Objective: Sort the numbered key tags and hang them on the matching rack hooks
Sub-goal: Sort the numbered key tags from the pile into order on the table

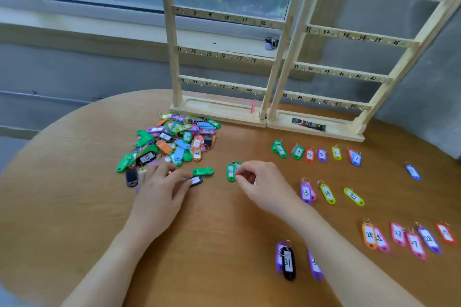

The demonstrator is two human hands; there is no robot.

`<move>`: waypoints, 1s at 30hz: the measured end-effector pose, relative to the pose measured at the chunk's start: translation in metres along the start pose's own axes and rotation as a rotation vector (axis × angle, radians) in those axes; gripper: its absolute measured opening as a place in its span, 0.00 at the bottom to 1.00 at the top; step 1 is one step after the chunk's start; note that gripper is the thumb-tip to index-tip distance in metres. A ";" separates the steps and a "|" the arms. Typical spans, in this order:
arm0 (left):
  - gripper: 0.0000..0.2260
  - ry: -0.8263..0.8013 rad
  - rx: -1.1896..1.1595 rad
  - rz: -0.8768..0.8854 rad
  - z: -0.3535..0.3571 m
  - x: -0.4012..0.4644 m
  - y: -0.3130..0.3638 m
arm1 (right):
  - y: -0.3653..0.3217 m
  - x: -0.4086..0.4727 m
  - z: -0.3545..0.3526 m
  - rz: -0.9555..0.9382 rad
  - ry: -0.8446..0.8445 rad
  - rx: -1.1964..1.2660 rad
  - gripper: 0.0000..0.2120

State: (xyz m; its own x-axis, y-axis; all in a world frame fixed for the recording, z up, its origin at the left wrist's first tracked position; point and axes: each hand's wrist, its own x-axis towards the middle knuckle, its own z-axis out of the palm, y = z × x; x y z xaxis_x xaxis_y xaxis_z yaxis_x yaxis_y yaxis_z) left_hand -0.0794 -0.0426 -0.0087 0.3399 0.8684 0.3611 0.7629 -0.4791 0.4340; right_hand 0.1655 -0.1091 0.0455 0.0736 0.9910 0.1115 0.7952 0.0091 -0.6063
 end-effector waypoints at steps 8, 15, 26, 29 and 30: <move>0.09 -0.011 0.000 -0.019 -0.002 0.002 0.000 | -0.026 0.044 0.035 -0.274 -0.106 -0.363 0.17; 0.17 0.070 0.033 0.016 0.000 0.001 0.000 | -0.025 0.054 0.042 -0.381 -0.086 -0.493 0.12; 0.04 0.029 -0.026 0.003 0.002 0.001 0.001 | -0.030 0.049 0.029 -0.115 -0.047 -0.128 0.06; 0.04 0.006 -0.015 0.016 0.002 0.001 0.001 | -0.031 0.046 0.023 -0.029 -0.015 0.070 0.09; 0.05 -0.006 -0.014 0.021 0.001 0.001 0.001 | -0.033 0.045 0.021 -0.017 -0.008 0.104 0.10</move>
State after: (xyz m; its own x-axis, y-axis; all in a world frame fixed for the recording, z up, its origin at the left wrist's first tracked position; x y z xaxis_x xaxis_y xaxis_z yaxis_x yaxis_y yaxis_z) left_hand -0.0774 -0.0421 -0.0091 0.3589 0.8590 0.3652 0.7482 -0.4986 0.4377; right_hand 0.1301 -0.0624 0.0537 0.0561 0.9916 0.1165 0.7294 0.0389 -0.6829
